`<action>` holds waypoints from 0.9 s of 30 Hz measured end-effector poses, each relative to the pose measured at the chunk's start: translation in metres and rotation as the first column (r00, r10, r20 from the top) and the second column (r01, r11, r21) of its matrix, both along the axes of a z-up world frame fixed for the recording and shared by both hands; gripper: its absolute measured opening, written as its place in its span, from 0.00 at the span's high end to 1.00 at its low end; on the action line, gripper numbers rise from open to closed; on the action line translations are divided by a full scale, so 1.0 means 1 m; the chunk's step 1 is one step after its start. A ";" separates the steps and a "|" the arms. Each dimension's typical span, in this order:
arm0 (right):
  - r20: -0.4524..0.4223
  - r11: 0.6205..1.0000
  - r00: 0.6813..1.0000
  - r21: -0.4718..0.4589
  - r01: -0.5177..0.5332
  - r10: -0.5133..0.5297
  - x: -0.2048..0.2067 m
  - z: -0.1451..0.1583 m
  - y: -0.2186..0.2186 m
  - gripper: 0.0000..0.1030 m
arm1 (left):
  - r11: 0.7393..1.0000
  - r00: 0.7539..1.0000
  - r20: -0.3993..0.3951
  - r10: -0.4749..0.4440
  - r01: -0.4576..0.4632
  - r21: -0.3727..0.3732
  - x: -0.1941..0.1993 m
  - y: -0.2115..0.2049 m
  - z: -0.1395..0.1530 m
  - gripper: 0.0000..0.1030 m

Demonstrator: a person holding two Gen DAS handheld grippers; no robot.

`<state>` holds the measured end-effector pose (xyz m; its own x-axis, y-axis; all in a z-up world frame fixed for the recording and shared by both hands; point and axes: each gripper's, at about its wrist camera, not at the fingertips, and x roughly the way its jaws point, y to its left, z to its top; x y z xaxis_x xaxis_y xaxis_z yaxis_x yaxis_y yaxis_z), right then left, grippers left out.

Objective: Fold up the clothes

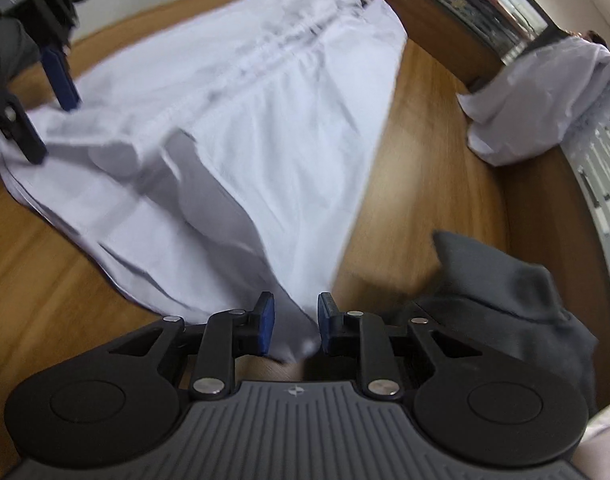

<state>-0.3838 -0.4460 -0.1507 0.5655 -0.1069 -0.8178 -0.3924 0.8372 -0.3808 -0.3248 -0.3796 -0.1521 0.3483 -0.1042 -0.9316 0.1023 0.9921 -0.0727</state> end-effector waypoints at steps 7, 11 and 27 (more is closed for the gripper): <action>0.035 0.998 0.999 0.055 -0.035 0.034 -0.004 0.015 0.002 0.70 | 1.000 1.000 0.001 -0.005 0.005 0.003 -0.003 0.001 0.000 0.49; 0.051 0.993 0.992 0.015 -0.113 0.112 0.000 0.004 0.019 0.64 | 1.000 1.000 0.000 -0.006 0.006 0.003 -0.003 0.001 0.001 0.49; 0.121 1.000 0.992 0.000 -0.023 0.023 0.007 -0.007 0.022 0.55 | 0.995 0.976 0.197 0.097 -0.090 -0.044 0.040 -0.017 0.031 0.50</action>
<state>-0.3768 -0.4237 -0.1576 0.6627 -0.0917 -0.7432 -0.3628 0.8289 -0.4258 -0.2851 -0.3963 -0.1211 0.5360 -0.0932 -0.8391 0.0248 0.9952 -0.0947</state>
